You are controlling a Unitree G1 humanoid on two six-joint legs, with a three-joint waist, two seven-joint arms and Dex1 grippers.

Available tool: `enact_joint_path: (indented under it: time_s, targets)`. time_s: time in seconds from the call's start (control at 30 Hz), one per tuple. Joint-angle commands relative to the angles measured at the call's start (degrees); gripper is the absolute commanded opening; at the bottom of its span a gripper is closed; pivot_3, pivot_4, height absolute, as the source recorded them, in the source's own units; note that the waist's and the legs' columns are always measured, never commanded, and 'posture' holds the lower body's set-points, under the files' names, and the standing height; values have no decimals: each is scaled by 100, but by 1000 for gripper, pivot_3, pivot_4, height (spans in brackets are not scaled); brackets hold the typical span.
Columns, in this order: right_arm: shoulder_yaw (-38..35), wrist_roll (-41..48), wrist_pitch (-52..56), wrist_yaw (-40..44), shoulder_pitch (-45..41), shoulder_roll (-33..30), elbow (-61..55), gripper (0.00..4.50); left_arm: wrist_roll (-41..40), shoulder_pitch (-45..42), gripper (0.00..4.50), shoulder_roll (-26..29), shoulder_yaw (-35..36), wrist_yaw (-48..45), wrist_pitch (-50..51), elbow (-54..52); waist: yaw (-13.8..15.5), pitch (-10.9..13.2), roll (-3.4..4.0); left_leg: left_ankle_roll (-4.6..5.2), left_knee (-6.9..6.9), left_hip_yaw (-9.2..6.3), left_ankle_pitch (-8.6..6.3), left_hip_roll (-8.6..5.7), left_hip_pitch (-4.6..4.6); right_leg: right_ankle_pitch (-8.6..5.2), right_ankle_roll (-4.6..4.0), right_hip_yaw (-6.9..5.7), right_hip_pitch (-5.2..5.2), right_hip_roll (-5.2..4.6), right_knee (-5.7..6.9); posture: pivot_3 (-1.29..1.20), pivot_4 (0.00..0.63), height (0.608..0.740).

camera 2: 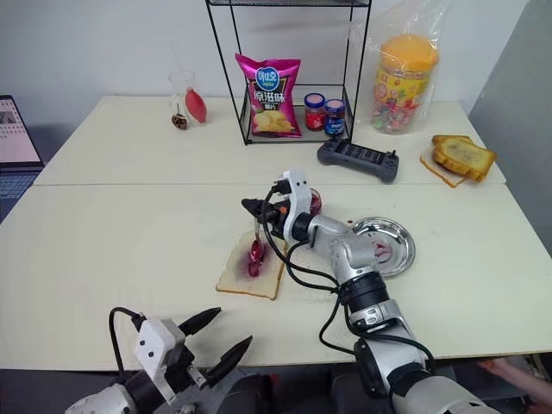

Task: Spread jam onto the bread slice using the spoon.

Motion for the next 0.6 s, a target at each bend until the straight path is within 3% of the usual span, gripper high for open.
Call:
enact_joint_path:
  time_s: [0.03, 0.33, 0.6]
  targets:
    - [78, -152, -188, 86, 60, -48, -73, 44, -127, -118, 4500, 48, -84, 196, 356, -520, 1, 0, 0, 0, 0, 0, 0, 0, 0, 0, 0, 1, 0, 0, 0, 0, 150, 740]
    - [-59, -90, -68, 106, 122, -72, -28, 44, -293, -520, 4500, 89, -161, 570, 1196, -1096, 8, -1, -1, 0, 2, -3, 0, -10, 2, 15, 26, -1, 4, 1, 0, 0, 150, 740]
    - [-1154, 1296, 1600, -412, -461, 77, -614, 44, -345, -538, 4500, 129, -54, 554, 1304, -1062, 10, 1, 1, 0, 3, -6, 0, -16, -2, 17, 26, -1, 2, 1, 0, 0, 150, 740]
